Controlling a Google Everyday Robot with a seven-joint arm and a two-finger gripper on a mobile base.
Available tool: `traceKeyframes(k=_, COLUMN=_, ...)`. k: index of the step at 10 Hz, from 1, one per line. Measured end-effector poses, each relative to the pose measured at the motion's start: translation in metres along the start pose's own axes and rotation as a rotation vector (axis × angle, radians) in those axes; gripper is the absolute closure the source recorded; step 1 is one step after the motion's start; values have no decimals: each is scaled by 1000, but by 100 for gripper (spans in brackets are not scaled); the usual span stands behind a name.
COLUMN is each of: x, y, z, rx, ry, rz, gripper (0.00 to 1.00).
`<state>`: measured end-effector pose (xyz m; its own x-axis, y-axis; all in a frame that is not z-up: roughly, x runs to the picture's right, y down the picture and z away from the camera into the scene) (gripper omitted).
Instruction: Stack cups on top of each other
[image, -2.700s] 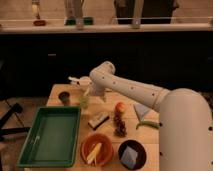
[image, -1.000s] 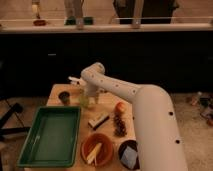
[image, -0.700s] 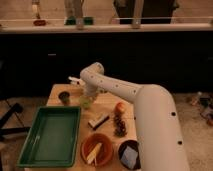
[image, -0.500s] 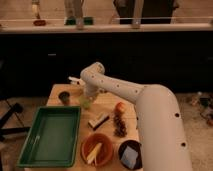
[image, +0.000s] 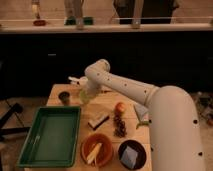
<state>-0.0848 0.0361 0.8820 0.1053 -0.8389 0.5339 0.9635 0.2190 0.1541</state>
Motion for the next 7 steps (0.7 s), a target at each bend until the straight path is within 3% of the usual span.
traceKeyframes(k=2, x=4, y=-14, z=-17, rx=27, ry=29, rz=-22, gripper=100)
traceKeyframes(k=5, x=7, y=-29, z=-35, rx=41, ry=55, rz=-56, gripper=100)
traceKeyframes(k=7, x=8, y=-52, z=-47, rx=47, ry=67, rz=-99, gripper=100)
